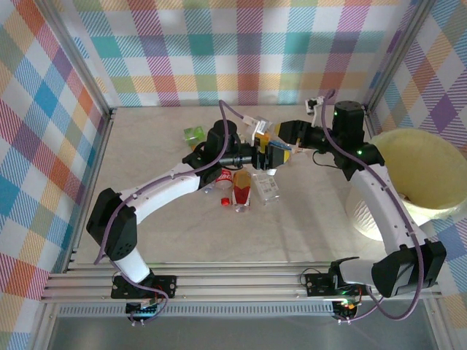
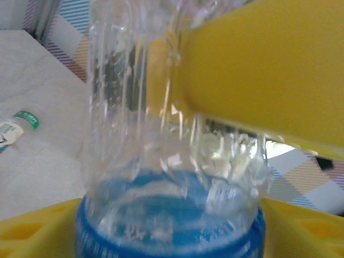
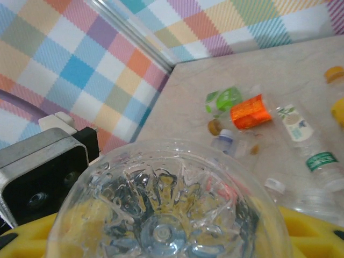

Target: Put the plastic bottles in the bin

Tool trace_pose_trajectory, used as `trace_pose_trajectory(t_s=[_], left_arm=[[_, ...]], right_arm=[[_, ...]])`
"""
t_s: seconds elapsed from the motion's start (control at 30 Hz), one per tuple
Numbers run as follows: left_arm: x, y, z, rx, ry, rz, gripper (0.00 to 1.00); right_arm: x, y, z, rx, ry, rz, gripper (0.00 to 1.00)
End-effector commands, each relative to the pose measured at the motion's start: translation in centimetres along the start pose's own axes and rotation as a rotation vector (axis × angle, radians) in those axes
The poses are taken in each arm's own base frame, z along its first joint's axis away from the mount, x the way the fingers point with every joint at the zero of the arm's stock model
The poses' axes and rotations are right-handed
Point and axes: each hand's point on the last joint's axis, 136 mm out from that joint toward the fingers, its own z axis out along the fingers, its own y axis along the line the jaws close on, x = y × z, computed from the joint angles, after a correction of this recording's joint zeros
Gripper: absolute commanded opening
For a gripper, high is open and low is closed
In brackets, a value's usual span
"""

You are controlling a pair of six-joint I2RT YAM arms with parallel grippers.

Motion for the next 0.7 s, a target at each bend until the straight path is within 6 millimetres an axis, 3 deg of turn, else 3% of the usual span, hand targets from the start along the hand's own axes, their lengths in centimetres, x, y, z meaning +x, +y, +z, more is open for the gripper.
trace_pose_trajectory(t_s=[0.0,0.13,0.33,0.5,0.67], left_arm=[[-0.8,-0.5,-1.1,-0.047,-0.031,0.004,0.89],[-1.3,0.7,-3.1,-0.165,-0.087,0.023,0.99],[-2.1,3.6,-6.1,-0.377,-0.187,0.018,1.00],[-2.2,5.2,-6.9,-0.470,-0.217,-0.005,1.00],[-2.3,6.2,-6.8,-0.506,-0.225,-0.024,1.00]], right_arm=[[-1.9,-0.7,-2.3,0.156,-0.085,-0.124,0.36],[-3.6,-1.1,-5.9,0.342,-0.159,-0.271,0.35],[-6.8,-0.9,-12.7,0.619,-0.329,-0.454,0.31],[-8.5,-0.5,-18.0,0.816,-0.458,-0.538,0.28],[-10.3,-1.5,-23.7,1.155,-0.515,-0.653,0.25]])
